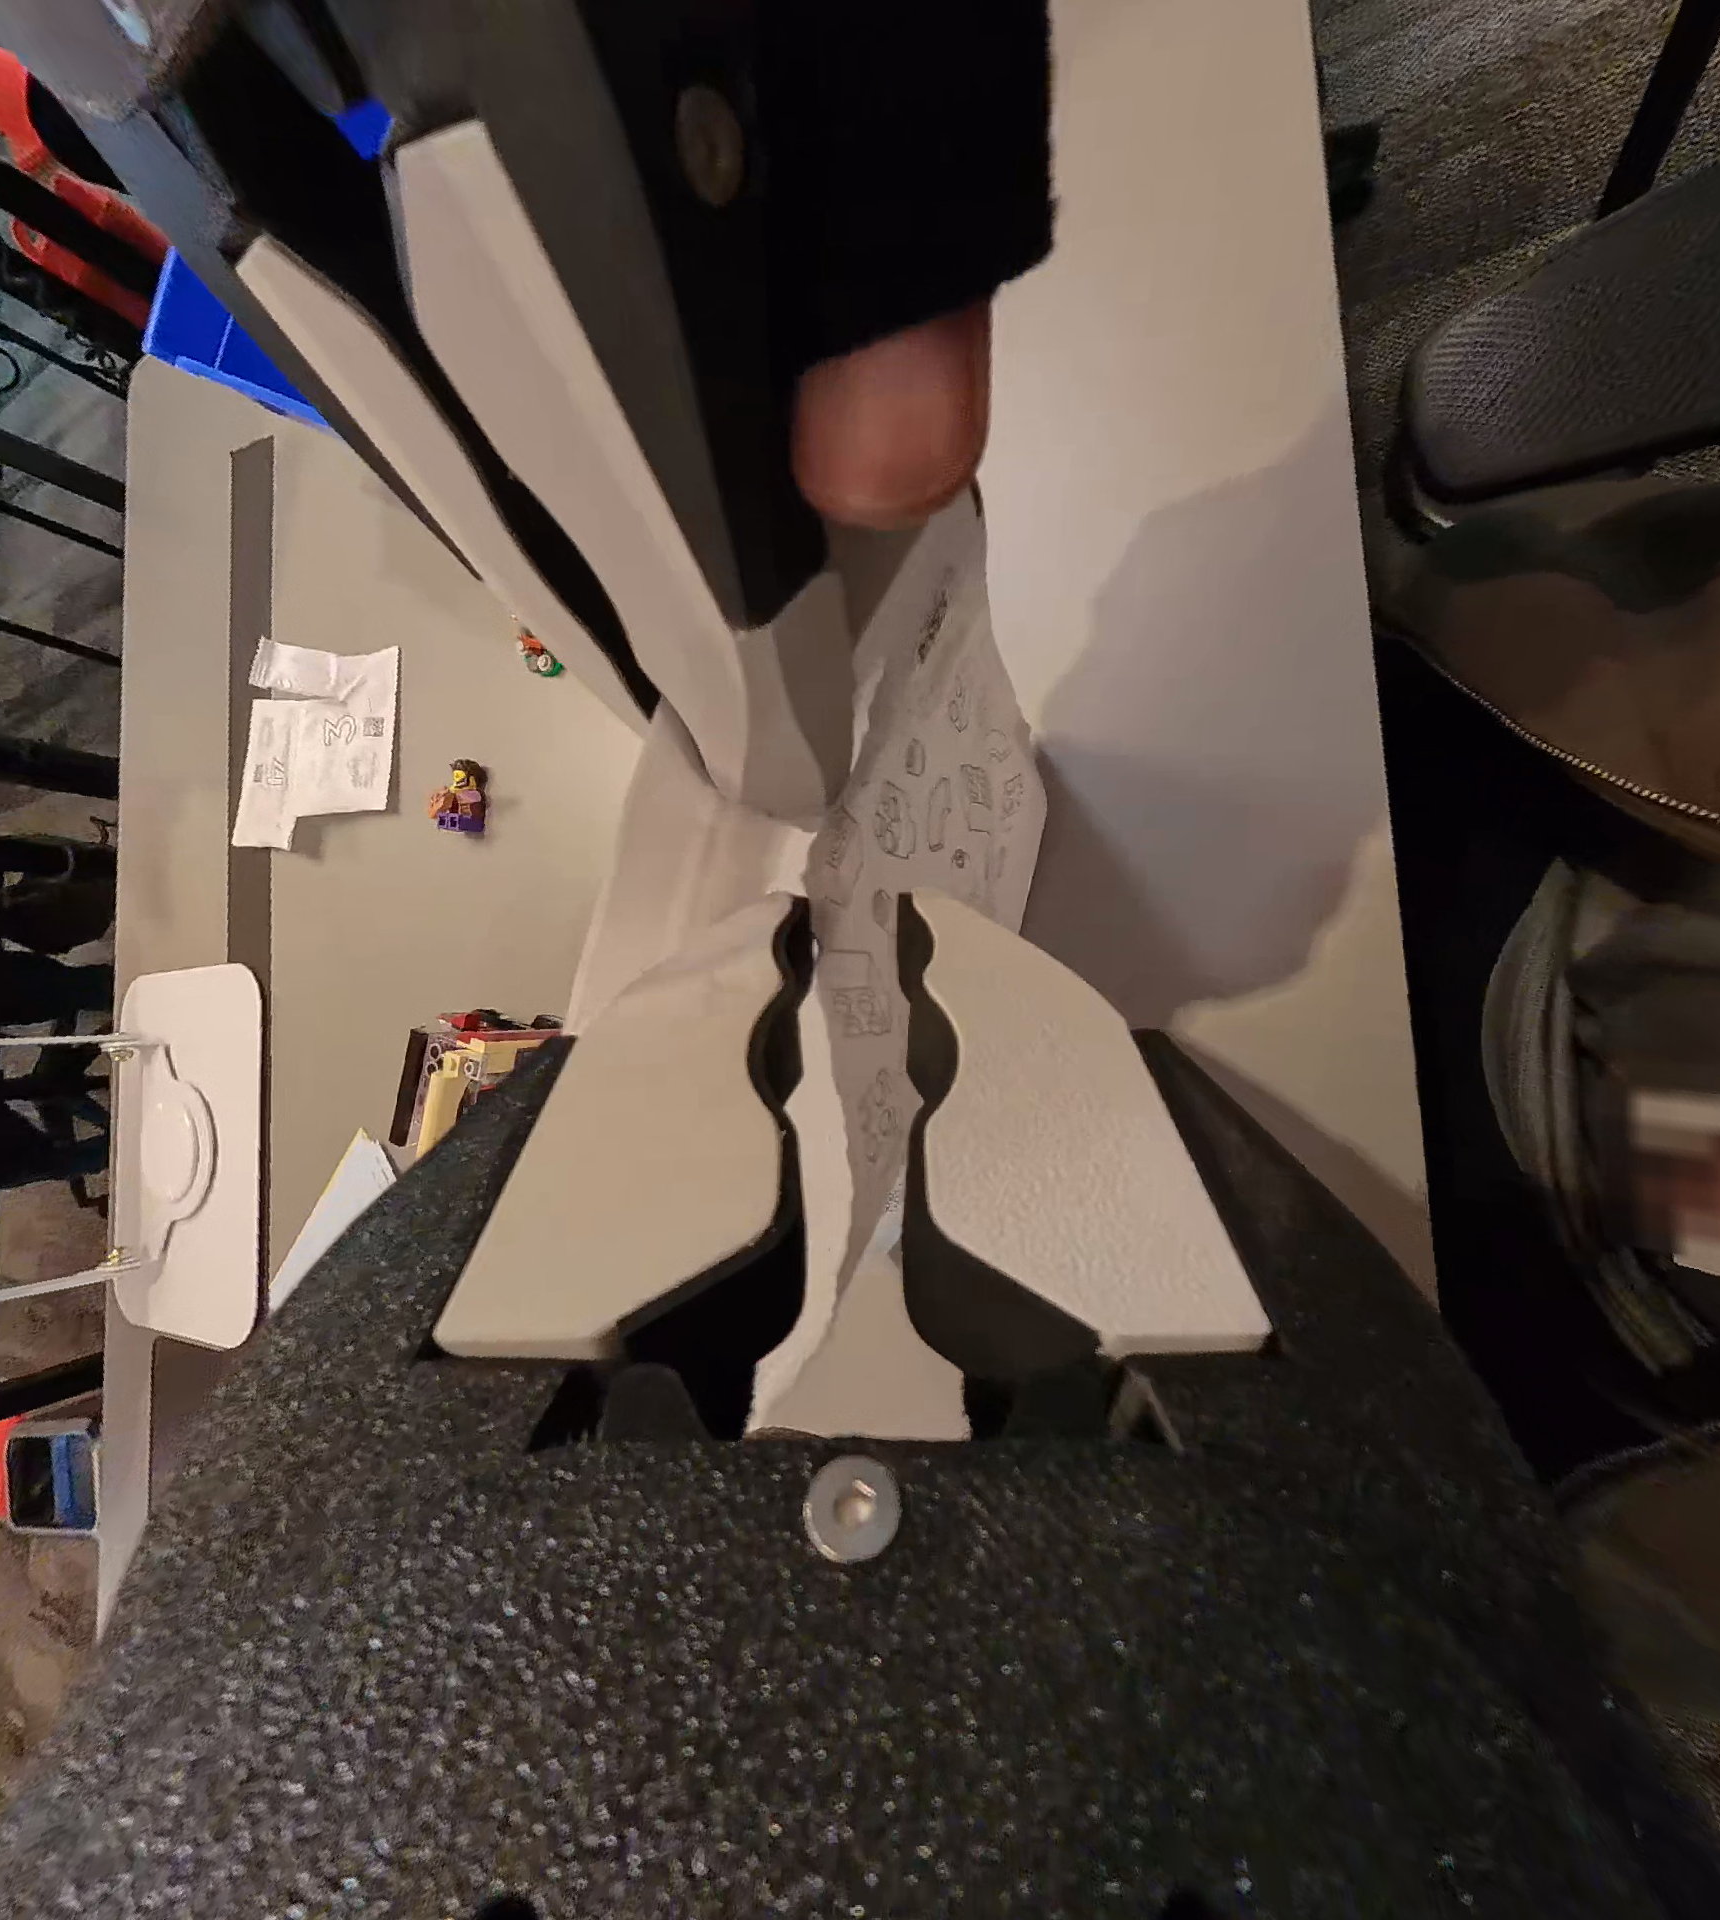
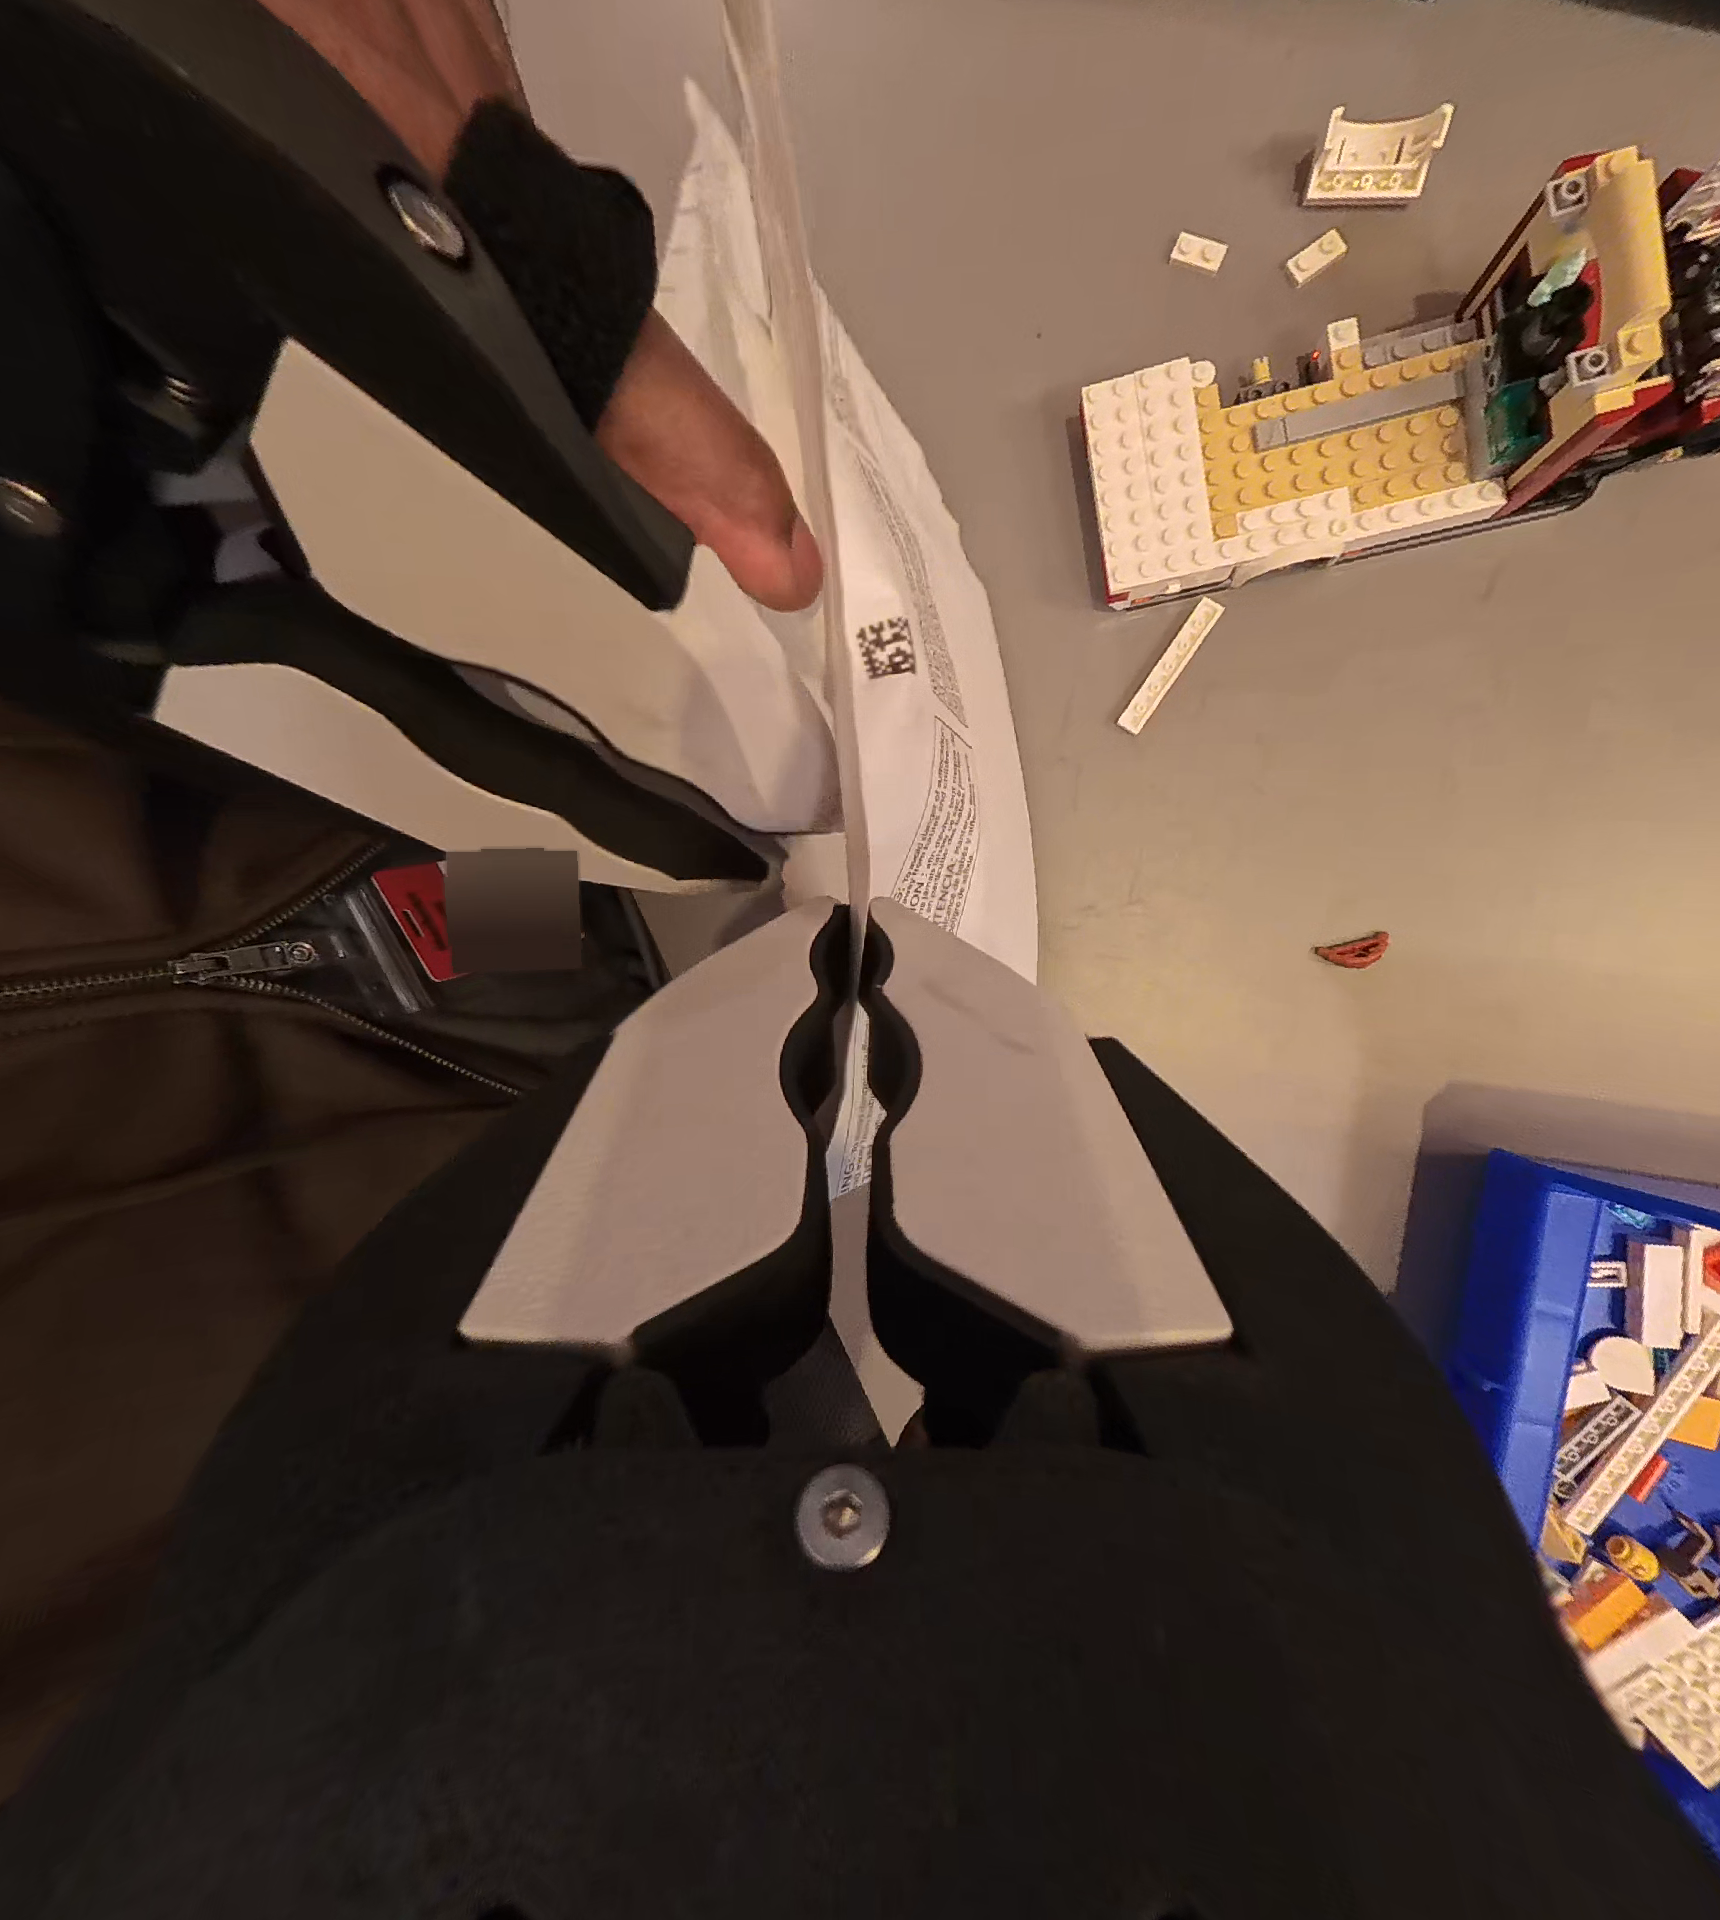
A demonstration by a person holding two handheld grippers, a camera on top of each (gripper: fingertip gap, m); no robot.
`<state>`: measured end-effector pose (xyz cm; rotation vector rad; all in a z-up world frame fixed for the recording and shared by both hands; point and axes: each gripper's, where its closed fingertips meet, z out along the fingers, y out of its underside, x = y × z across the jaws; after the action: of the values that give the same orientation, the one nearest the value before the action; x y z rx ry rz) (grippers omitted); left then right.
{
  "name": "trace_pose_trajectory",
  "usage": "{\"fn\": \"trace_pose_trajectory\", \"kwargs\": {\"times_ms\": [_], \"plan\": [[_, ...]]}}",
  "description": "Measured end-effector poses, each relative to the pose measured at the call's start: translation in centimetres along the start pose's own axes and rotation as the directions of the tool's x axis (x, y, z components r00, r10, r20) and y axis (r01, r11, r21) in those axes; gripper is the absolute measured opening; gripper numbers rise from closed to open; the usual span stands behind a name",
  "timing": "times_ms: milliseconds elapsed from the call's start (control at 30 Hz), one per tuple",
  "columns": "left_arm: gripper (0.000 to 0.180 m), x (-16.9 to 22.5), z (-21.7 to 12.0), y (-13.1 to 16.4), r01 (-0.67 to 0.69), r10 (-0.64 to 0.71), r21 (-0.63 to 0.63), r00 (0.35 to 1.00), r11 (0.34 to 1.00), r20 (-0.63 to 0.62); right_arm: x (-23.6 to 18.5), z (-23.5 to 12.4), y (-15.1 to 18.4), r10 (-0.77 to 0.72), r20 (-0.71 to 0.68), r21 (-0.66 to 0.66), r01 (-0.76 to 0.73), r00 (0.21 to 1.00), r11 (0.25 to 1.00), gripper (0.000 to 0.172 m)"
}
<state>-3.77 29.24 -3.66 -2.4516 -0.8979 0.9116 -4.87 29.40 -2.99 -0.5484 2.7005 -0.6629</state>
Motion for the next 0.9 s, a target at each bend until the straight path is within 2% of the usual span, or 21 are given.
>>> {"fn": "trace_pose_trajectory", "kwargs": {"times_ms": [100, 433, 900], "plan": [[0.0, 0.0, 0.5, 0.2, -0.022, 0.023, -0.02, 1.0, 1.0, 0.014, 0.6, -0.3, 0.0, 0.002, -0.021, 0.011, -0.001, 1.0, 1.0, 0.0], [0.0, 2.2, 0.4, -0.7, -0.059, 0.062, 0.032, 0.993, 0.998, -0.097, 1.8, -0.4, -0.3, -0.052, -0.089, 0.003, 0.052, 0.995, 0.999, 0.0], [0.0, 2.8, -0.2, -0.7, -0.101, 0.111, 0.064, 0.977, 0.993, -0.183, 2.3, 0.3, -0.9, -0.136, -0.153, -0.052, 0.129, 0.979, 0.99, 0.0]]}}
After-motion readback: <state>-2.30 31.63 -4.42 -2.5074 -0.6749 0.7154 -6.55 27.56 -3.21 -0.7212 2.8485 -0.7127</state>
